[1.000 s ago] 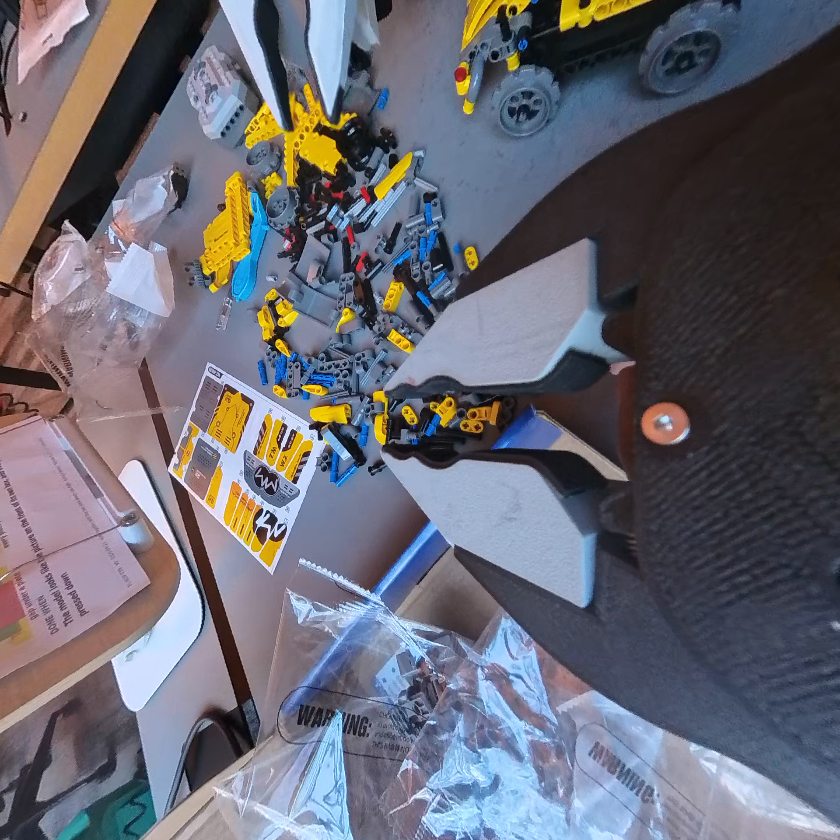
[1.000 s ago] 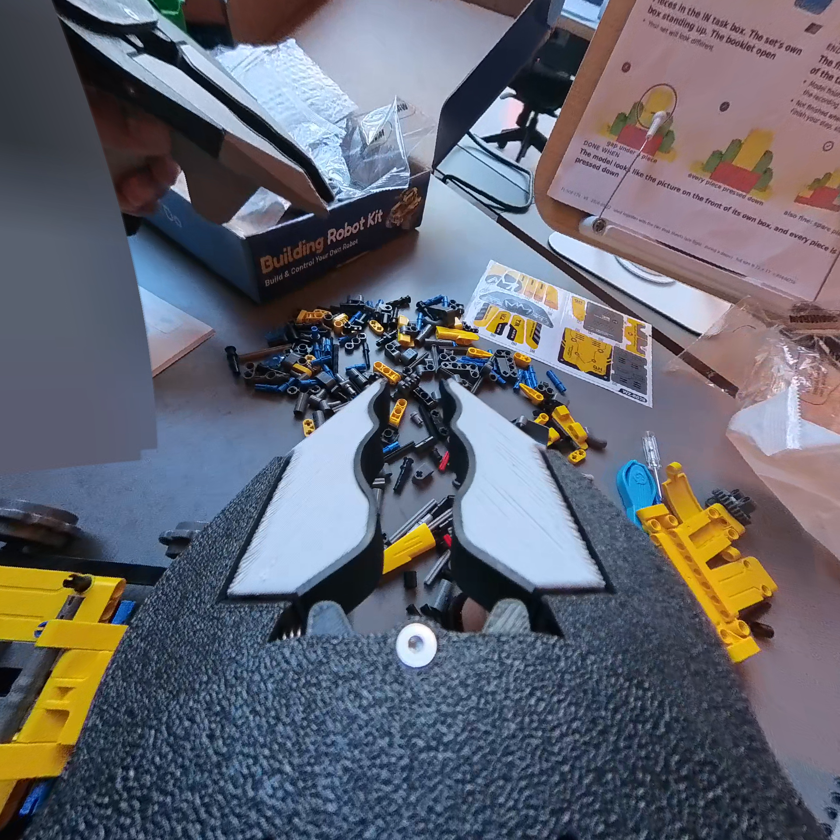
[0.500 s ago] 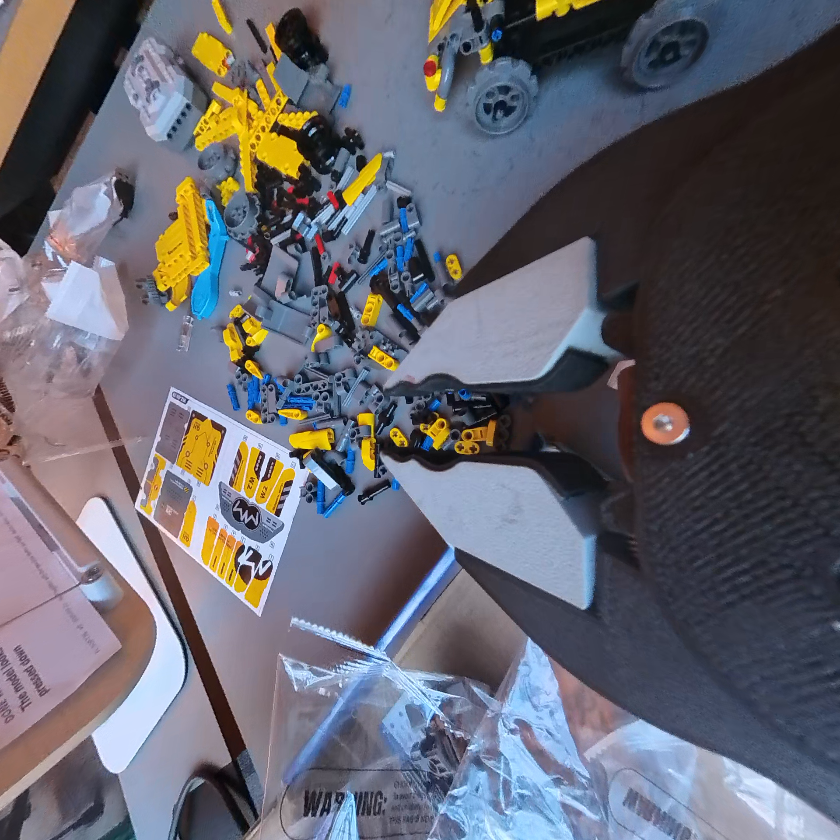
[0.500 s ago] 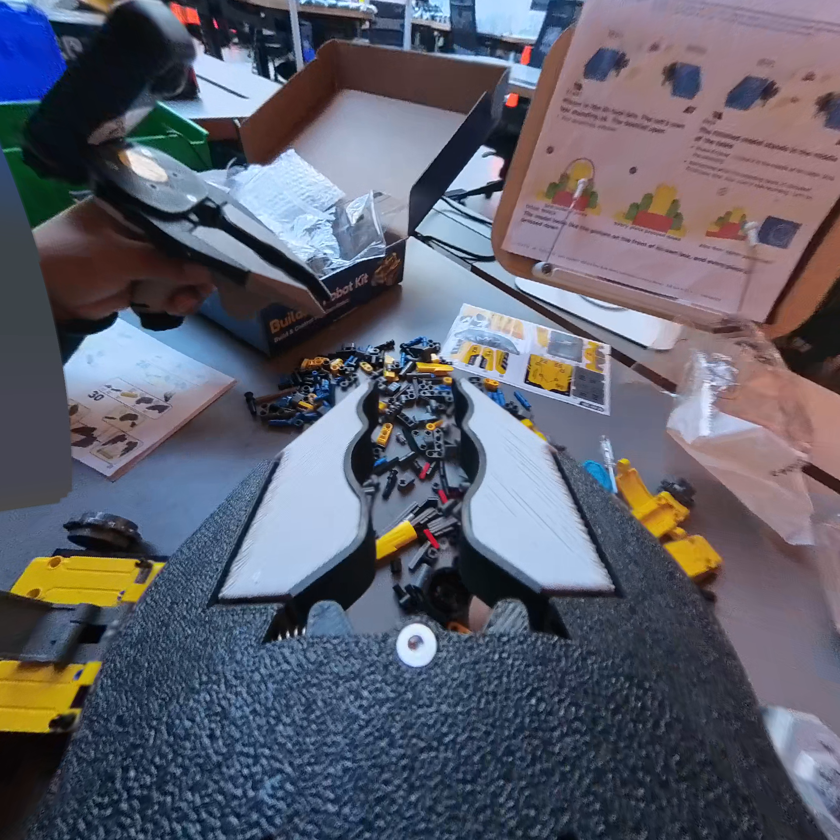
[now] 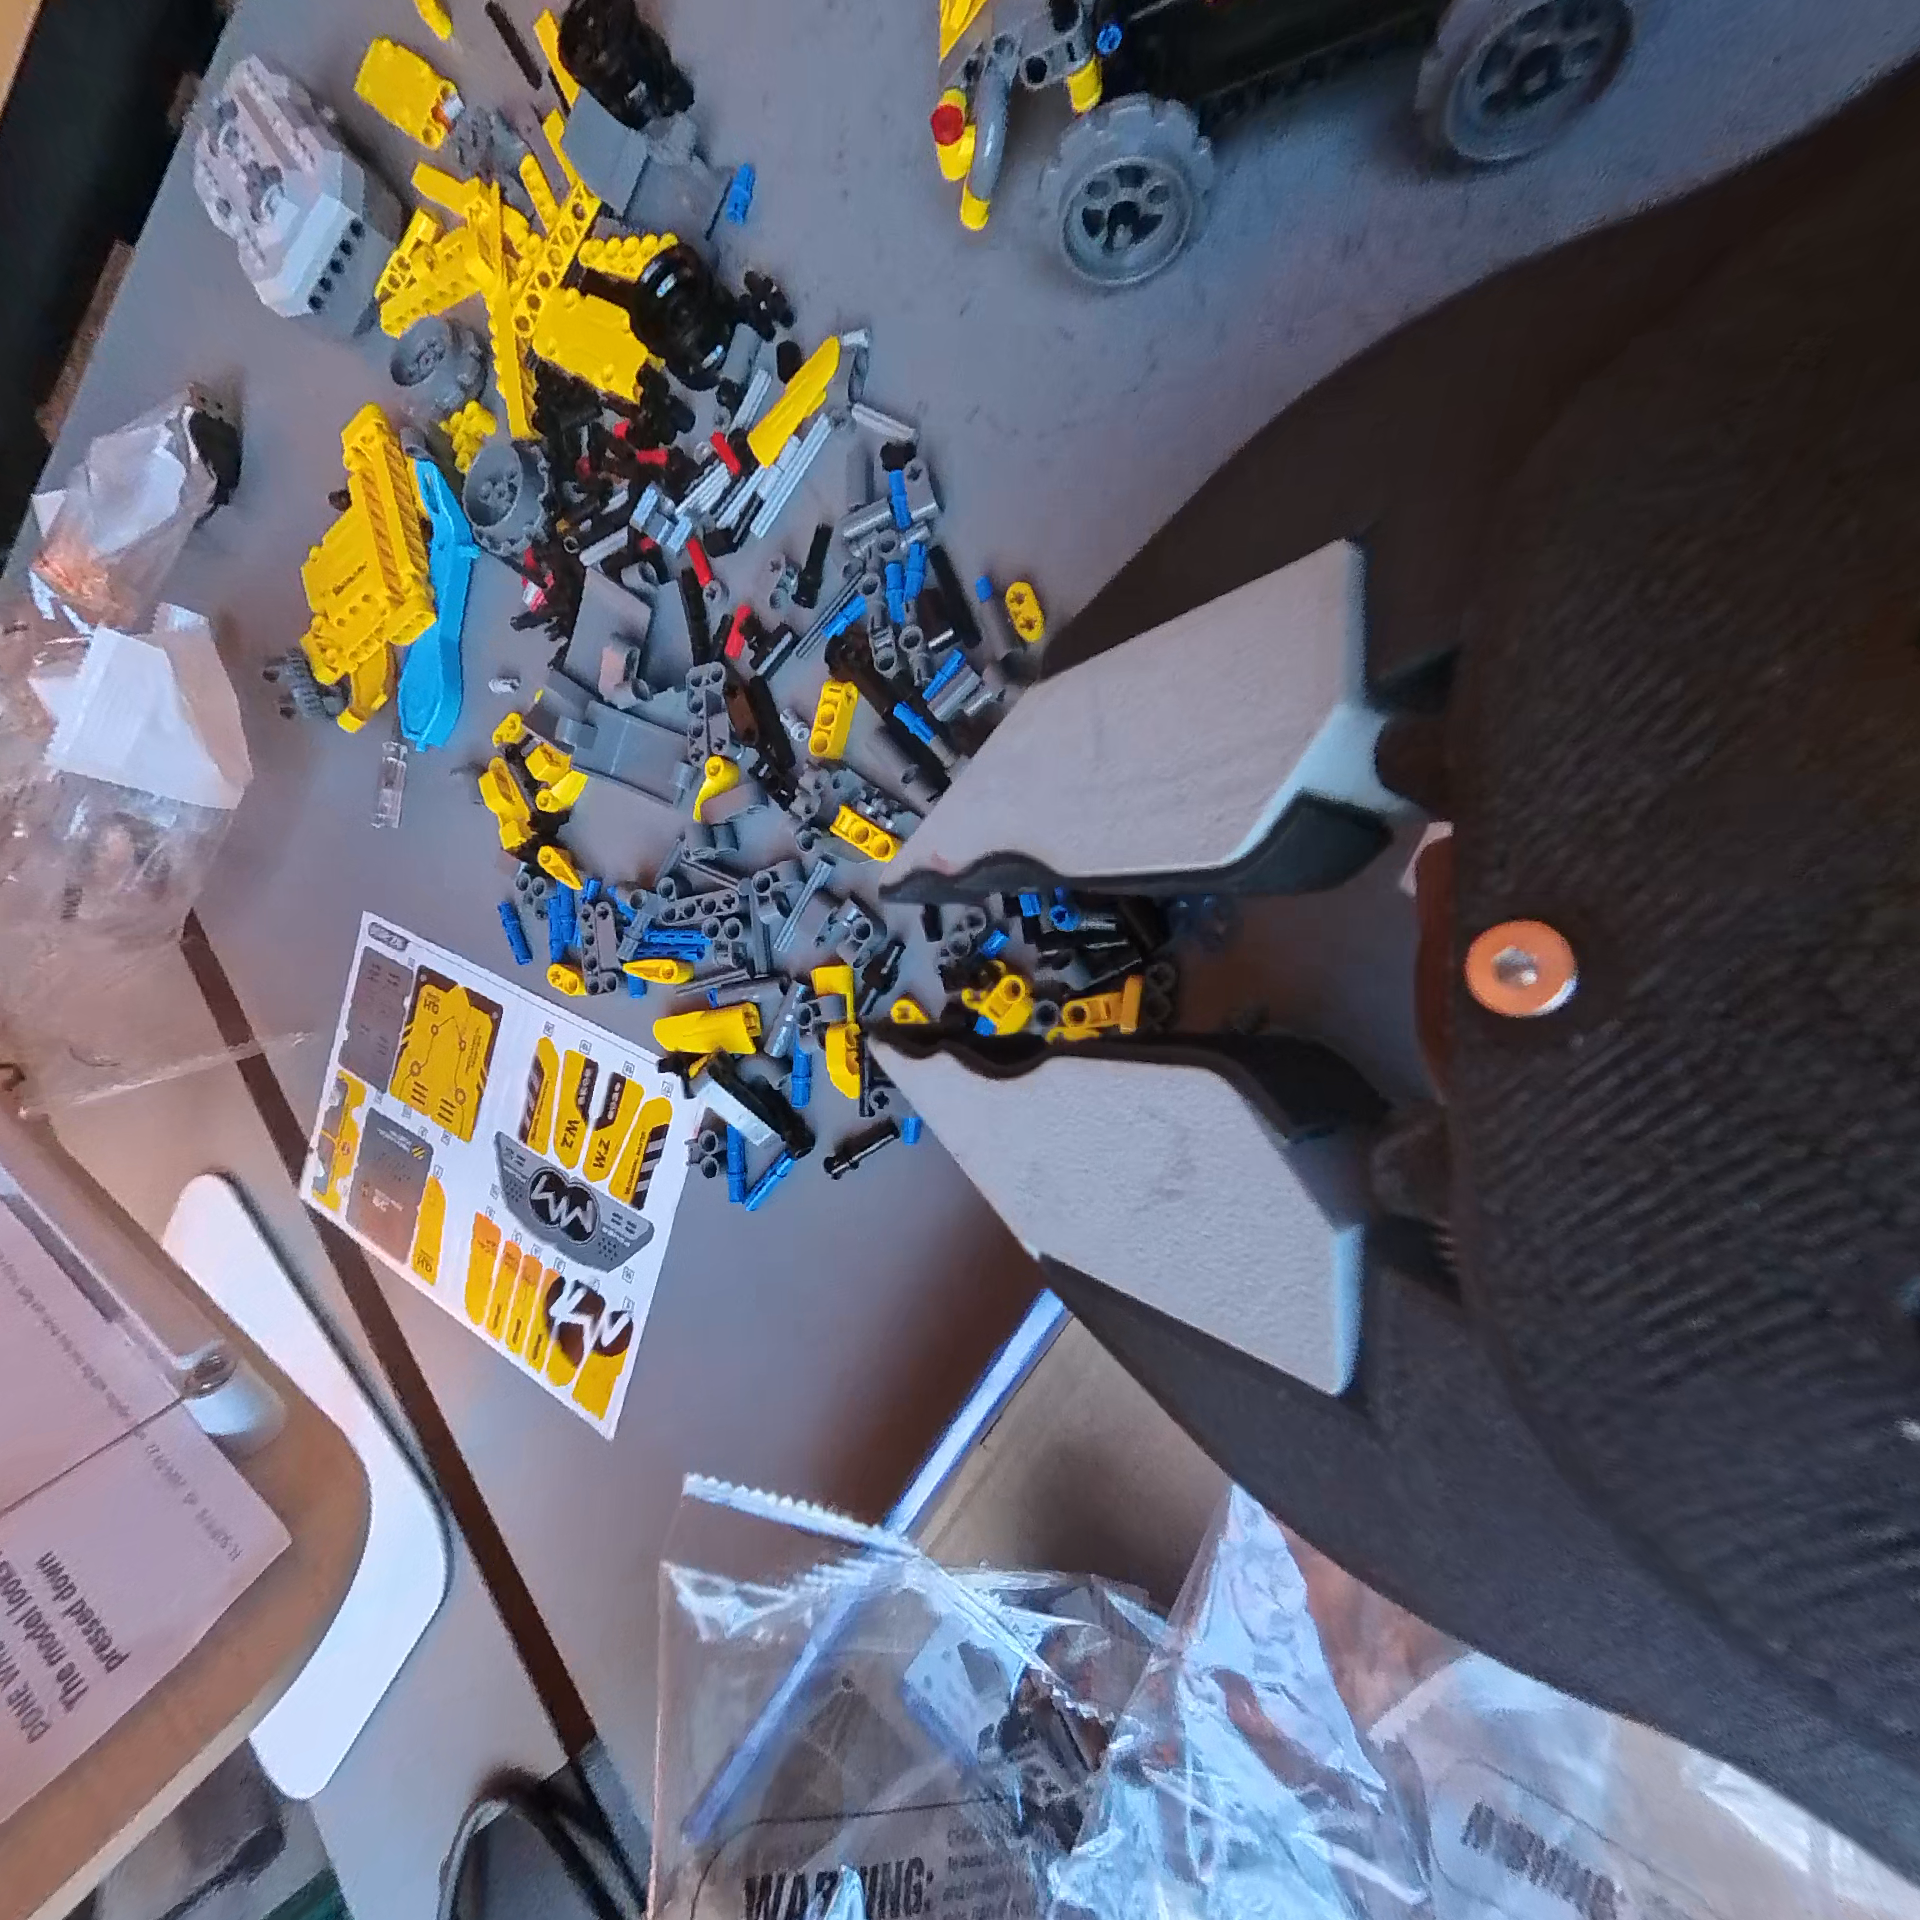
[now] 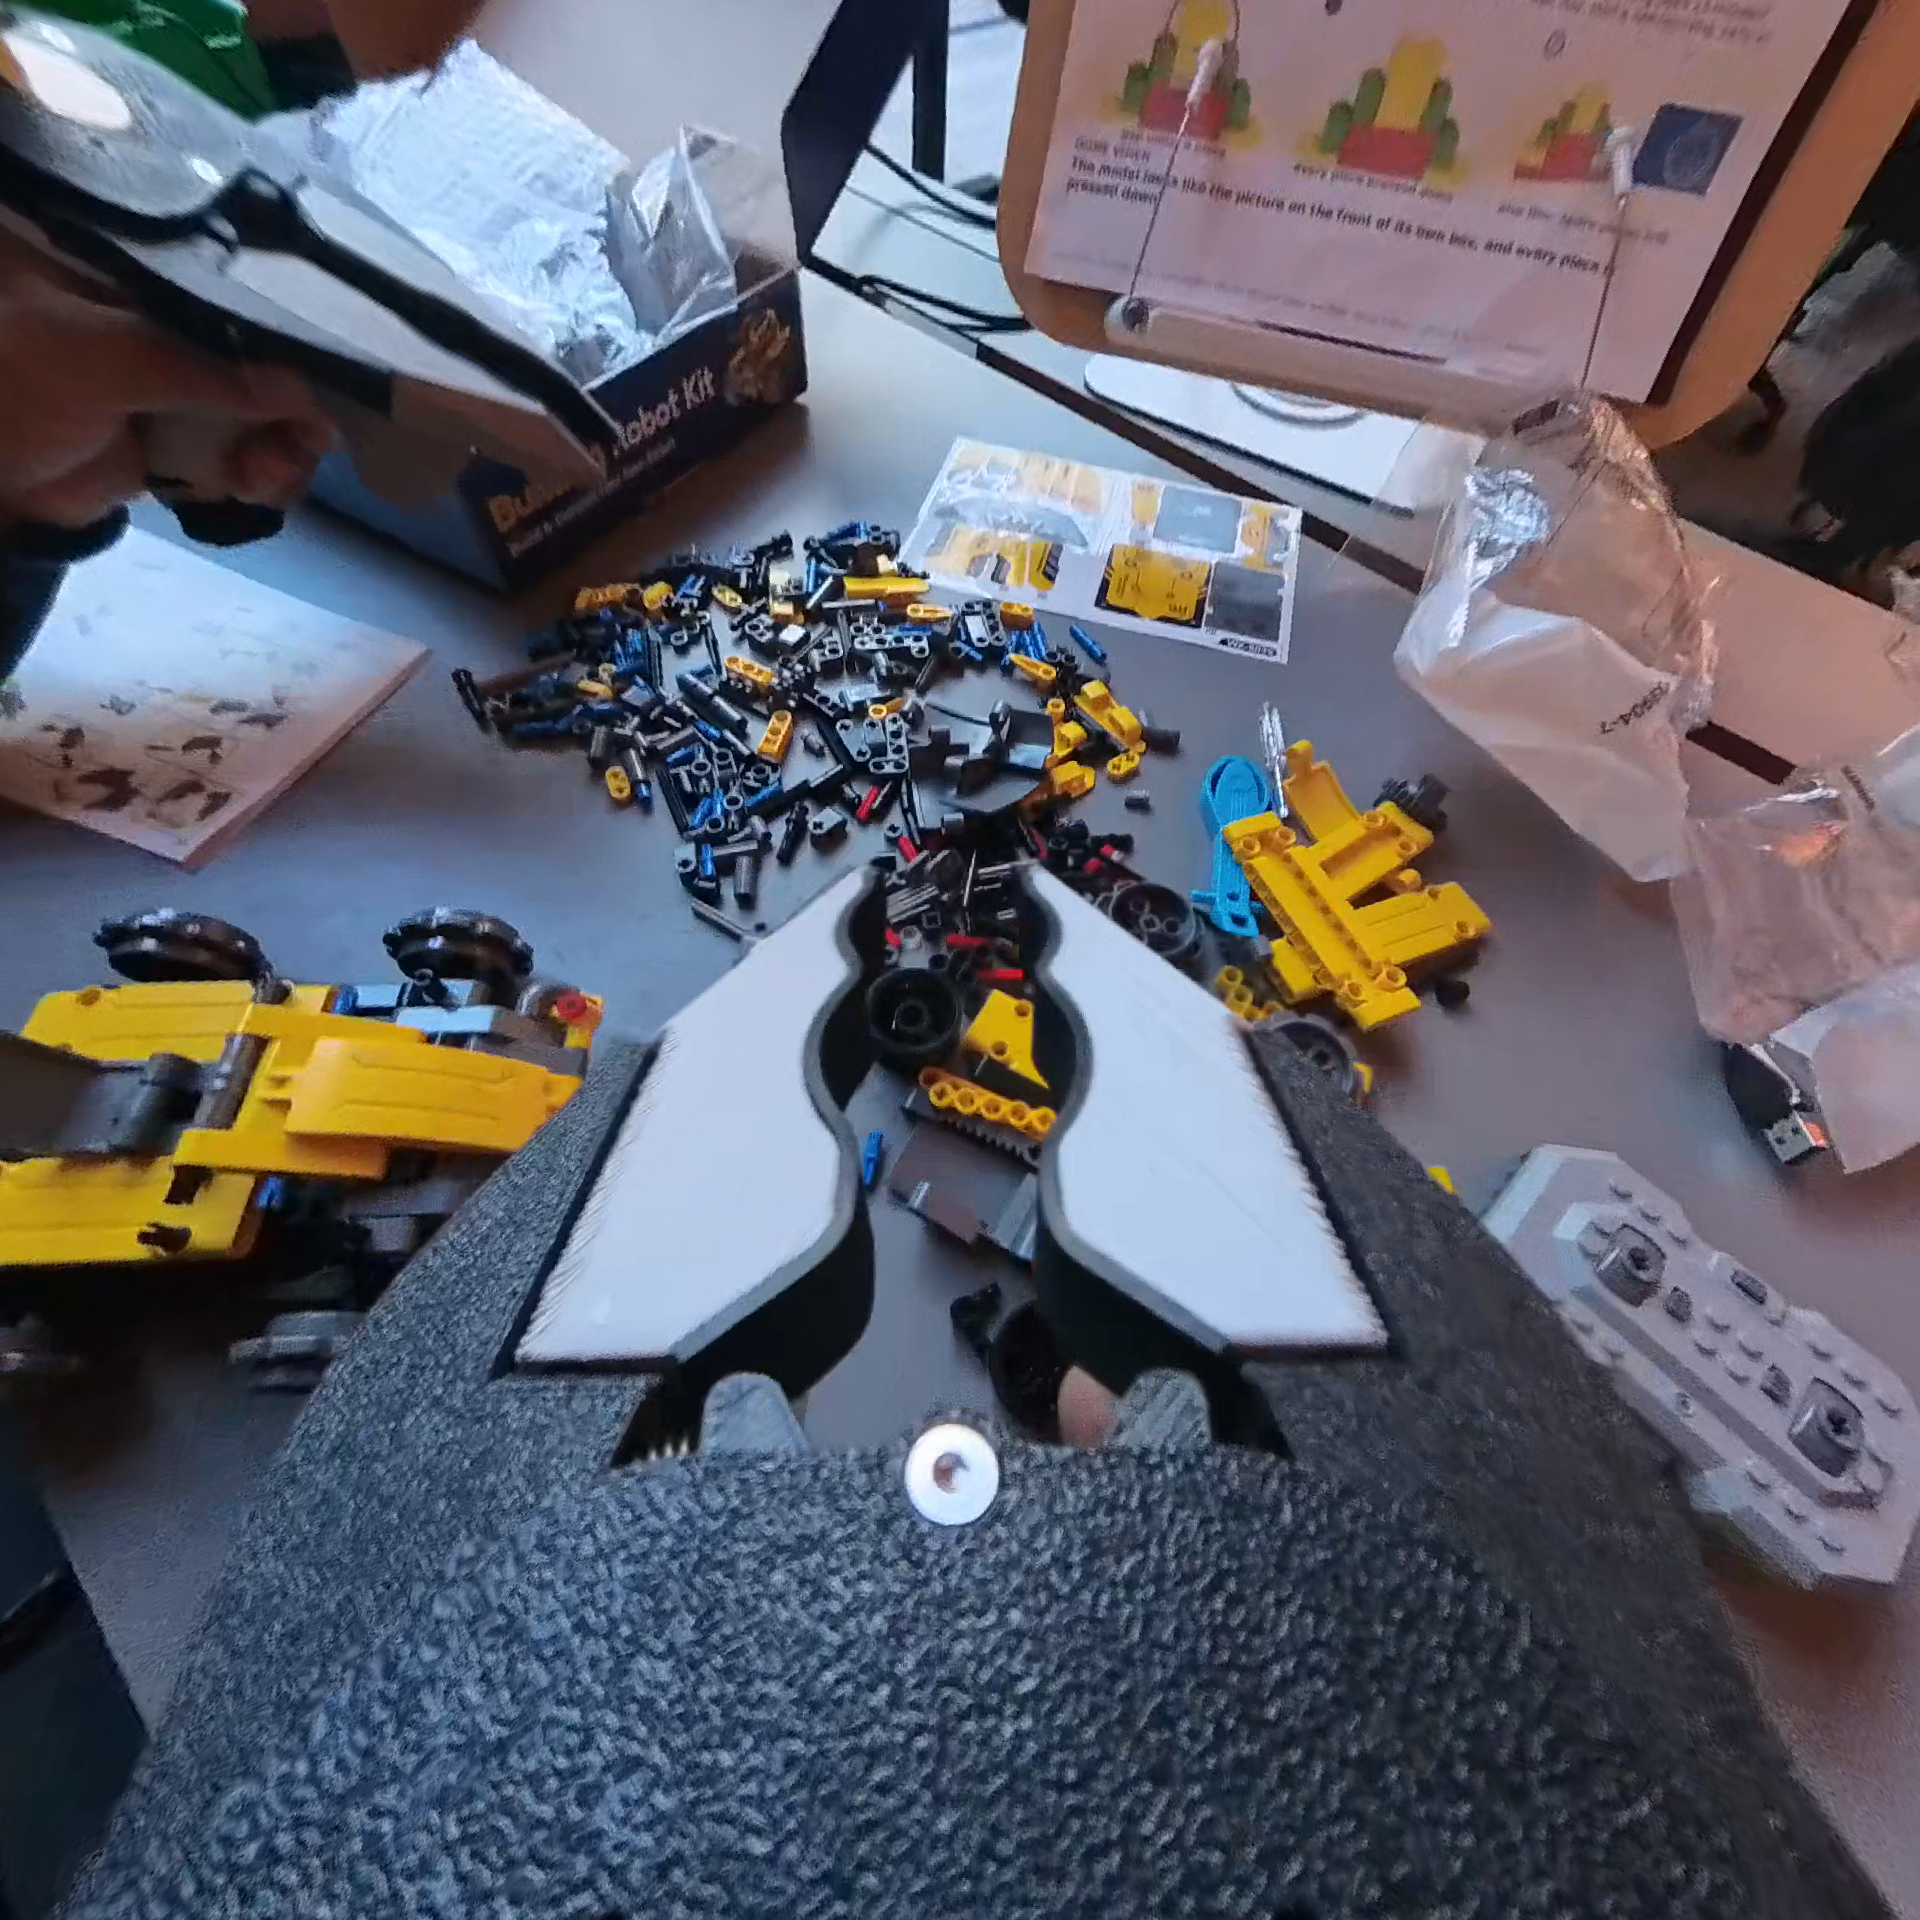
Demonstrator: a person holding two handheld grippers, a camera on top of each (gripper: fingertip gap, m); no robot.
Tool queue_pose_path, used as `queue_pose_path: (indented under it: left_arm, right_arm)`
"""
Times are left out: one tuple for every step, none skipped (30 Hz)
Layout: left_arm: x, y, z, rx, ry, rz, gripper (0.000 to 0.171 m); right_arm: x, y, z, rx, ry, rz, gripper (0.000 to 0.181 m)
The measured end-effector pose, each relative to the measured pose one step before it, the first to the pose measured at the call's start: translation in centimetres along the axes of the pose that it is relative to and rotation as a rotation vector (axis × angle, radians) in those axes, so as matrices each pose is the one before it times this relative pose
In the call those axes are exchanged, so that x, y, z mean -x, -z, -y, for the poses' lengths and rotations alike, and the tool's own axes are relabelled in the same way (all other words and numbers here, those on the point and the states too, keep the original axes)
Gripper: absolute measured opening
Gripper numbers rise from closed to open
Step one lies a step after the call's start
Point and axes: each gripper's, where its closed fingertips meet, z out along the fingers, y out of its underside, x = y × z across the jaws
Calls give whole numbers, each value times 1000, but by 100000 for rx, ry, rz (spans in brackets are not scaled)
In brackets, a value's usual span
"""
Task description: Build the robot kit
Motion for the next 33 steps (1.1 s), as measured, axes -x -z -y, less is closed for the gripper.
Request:
queue_pose_path:
  left_arm:
    - [76,177,413,-2163,-755,1519,16]
    - [195,224,459,-2496,-289,1738,13]
    - [221,211,372,-2073,212,1302,12]
    - [263,156,228,-1345,775,1128,11]
    - [266,115,134,-741,947,814,12]
    - [197,96,97,-593,724,471,13]
    - [153,72,66,-475,536,238,13]
    - [99,75,68,-385,437,157,13]
    - [37,56,72,-432,183,11,13]
    - [26,58,93,-429,-75,167,13]
    - [45,51,81,-481,-231,312,13]
    - [29,35,64,-355,-165,249,13]
    - [15,3,11,-120,-17,55,13]
    - [-3,-24,0,-96,50,-19,13]
    - [-21,-44,-27,35,63,-122,13]
    - [-20,-55,-60,301,153,-150,13]
    - [-61,-72,-34,139,165,-302,13]
    - [-91,-75,-45,155,273,-461,13]
    - [-122,-78,-58,287,344,-610,13]
    - [-111,-55,-38,200,373,-534,14]
    - [-100,-48,2,2,356,-509,14]
    - [-71,-16,1,-31,417,-484,15]
    - [-61,-10,0,60,460,-484,15]
    - [1,-7,-37,189,421,-133,15]
    - [40,0,-8,92,187,127,16]
    - [9,-5,4,-9,12,-23,16]
    - [-8,6,6,-87,33,-82,16]
    - [18,1,9,-83,58,26,15]
    - [26,14,7,-24,-102,94,15]
    - [48,35,13,-76,-175,205,16]
    - [58,51,47,-251,-2,193,15]
    - [55,51,55,-321,235,-3,15]
    - [42,22,23,-185,349,-120,15]
  right_arm:
    - [5,-41,-428,1025,444,-467,22]
    - [-87,-77,-472,1523,545,-886,20]
    - [-123,-71,-430,1416,621,-1019,18]
    - [-149,-51,-301,906,445,-1016,16]
    - [-106,-40,-169,387,1,-511,15]
    - [23,-28,-50,26,-397,412,13]
    - [106,-71,24,-123,-592,1033,11]
    - [194,-142,70,-35,-493,1500,8]
    - [287,-199,85,187,-142,1854,7]
    - [293,-271,99,361,276,1701,6]
    - [219,-324,124,552,698,1135,6]
    - [138,-366,97,869,913,636,6]
    - [44,-411,111,1036,491,115,7]
    - [21,-440,103,1206,-97,307,8]
    - [133,-488,64,1649,-375,1177,9]
    - [151,-489,60,1855,-304,1455,12]
    - [121,-434,165,1271,274,1032,12]
    - [133,-365,274,466,969,682,11]
    - [128,-316,315,224,1143,471,10]
    - [116,-296,312,268,1031,329,10]
    - [110,-245,328,126,962,289,10]
    - [142,-218,338,-67,822,680,10]
    - [254,-241,334,29,532,1514,9]
    - [297,-302,306,387,301,2130,8]
    - [217,-358,284,681,487,1899,9]
    - [32,-380,258,919,924,934,9]
    - [-141,-356,198,1194,1070,-64,9]
    - [-178,-291,198,995,887,-300,9]
    - [-50,-229,218,403,495,315,9]
    - [65,-153,204,34,104,835,8]
    - [71,-70,102,-98,82,572,6]
    - [-14,-15,-52,19,385,-109,1]
    - [-128,40,-240,373,435,-784,0]
